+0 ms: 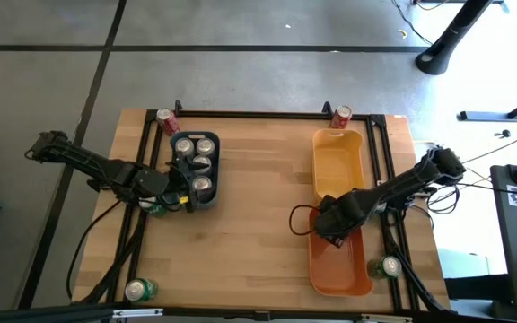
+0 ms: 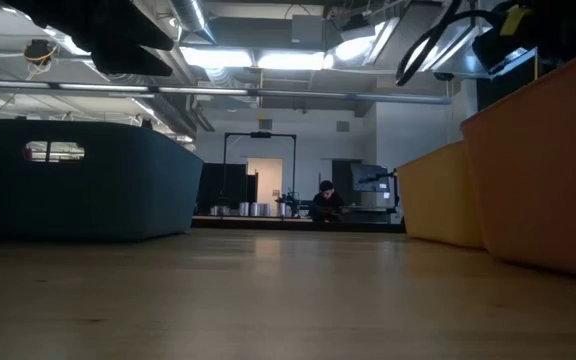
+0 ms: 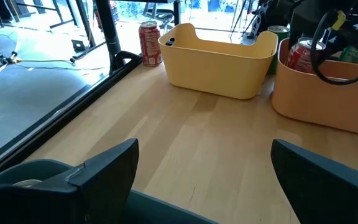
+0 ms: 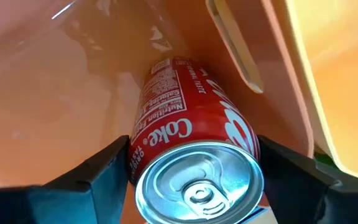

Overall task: Sort soda cans
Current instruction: Put the bottom right red soda can into the orange bin, then put the top right red soda can into the orange bin

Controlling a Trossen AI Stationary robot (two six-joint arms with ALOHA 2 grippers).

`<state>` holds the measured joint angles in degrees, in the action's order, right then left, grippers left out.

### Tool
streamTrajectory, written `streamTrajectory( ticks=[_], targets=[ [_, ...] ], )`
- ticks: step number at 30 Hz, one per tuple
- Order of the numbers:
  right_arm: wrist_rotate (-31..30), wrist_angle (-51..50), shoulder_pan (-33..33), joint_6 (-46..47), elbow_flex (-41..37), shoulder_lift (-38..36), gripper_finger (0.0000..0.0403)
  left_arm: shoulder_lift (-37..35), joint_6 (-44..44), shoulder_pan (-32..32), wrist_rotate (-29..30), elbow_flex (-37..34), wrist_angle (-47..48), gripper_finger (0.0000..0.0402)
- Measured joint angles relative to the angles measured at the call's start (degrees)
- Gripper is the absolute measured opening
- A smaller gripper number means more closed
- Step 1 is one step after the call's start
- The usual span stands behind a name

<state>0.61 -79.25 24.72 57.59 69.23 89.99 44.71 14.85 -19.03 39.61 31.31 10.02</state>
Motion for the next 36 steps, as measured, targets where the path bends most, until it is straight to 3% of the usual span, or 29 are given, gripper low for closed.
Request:
streamTrajectory(
  ticks=[5,15,21,28,36],
  targets=[
    [-0.20,0.03,0.01,-0.94,0.00,0.29,0.0295,0.00,-0.04,0.00,-0.02,0.00,0.04,0.0353],
    [-1.28,-0.21,0.01,-1.10,0.04,0.27,0.0363,0.00,-0.04,0.00,-0.02,0.00,0.07,0.0353],
    [1.08,-0.57,0.01,-2.85,0.69,0.27,0.0375,0.00,-0.04,0.00,-0.02,0.00,0.07,0.0353],
    [-0.12,-7.77,0.01,-3.40,9.84,0.27,0.0374,0.02,-0.26,0.00,-0.02,0.00,0.07,0.0353],
    [-10.47,-10.86,-5.31,-3.17,20.92,-0.97,0.0374,0.02,0.07,0.00,-0.02,0.00,0.03,0.0353]
  ],
)
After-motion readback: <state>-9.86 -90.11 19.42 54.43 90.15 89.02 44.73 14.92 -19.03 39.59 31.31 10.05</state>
